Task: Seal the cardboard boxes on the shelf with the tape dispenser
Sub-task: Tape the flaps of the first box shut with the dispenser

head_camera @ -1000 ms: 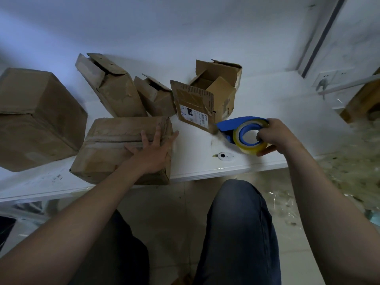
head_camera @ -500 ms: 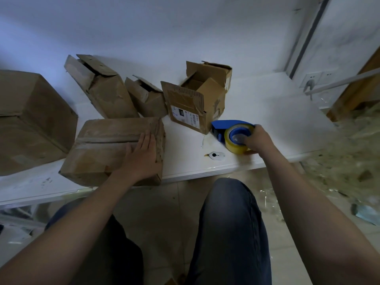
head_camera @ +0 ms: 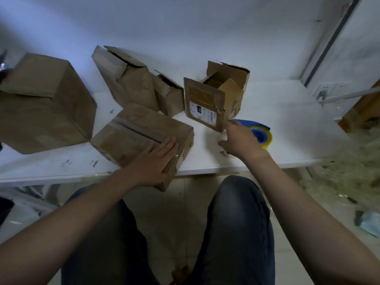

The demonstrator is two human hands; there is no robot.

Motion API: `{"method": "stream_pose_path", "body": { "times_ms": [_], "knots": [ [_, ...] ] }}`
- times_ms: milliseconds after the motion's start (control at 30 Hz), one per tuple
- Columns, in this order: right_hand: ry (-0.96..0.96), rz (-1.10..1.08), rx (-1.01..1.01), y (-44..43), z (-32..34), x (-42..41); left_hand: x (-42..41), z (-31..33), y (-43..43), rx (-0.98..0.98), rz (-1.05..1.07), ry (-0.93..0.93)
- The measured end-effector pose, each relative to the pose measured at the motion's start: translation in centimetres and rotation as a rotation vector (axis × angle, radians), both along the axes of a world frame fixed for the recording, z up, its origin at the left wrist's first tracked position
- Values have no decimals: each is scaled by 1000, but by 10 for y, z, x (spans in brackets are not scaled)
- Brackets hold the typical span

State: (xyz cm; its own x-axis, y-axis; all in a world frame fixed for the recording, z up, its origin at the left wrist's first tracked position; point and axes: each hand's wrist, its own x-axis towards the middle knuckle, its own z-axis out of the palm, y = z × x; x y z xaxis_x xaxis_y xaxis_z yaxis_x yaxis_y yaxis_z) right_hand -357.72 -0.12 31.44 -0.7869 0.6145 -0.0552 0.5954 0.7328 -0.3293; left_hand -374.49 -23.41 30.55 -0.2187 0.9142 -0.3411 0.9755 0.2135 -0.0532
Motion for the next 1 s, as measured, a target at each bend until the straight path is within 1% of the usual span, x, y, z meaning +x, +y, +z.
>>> {"method": "stream_pose_path", "body": {
  "times_ms": [67, 133, 200, 233, 267, 367, 467, 600, 700, 800, 867, 1000],
  "knots": [
    [110, 192, 35, -24, 6, -14, -1, -4, -11, 23, -75, -3],
    [199, 427, 26, -51, 11, -34, -2, -6, -24, 31, -139, -14],
    [191, 608, 42, -76, 7, -56, -2, -5, -38, 12, -189, 2],
    [165, 651, 47, -85, 1, -66, -3, -4, -44, 3, -209, 9],
    [121, 661, 46, -93, -5, -73, -5, -2, -50, -4, -212, 2],
    [-13, 594, 41, -101, -20, -74, -20, 1, -67, 7, -158, -46],
    [-3, 544, 113, -108, -23, -68, -38, 0, -81, 66, -121, -28],
    [-33, 473, 144, -113, -22, -70, -64, -6, -86, 147, -20, -101],
    [-11, 441, 154, -112, -20, -72, -75, -10, -81, 187, 8, -150],
    [51, 445, 127, -115, -16, -79, -76, -14, -79, 229, 4, -207],
    [55, 475, 108, -121, -17, -86, -76, -17, -80, 264, 2, -222],
    [6, 469, 206, -128, -32, -95, -72, -21, -78, 301, 43, -205]
  ]
}}
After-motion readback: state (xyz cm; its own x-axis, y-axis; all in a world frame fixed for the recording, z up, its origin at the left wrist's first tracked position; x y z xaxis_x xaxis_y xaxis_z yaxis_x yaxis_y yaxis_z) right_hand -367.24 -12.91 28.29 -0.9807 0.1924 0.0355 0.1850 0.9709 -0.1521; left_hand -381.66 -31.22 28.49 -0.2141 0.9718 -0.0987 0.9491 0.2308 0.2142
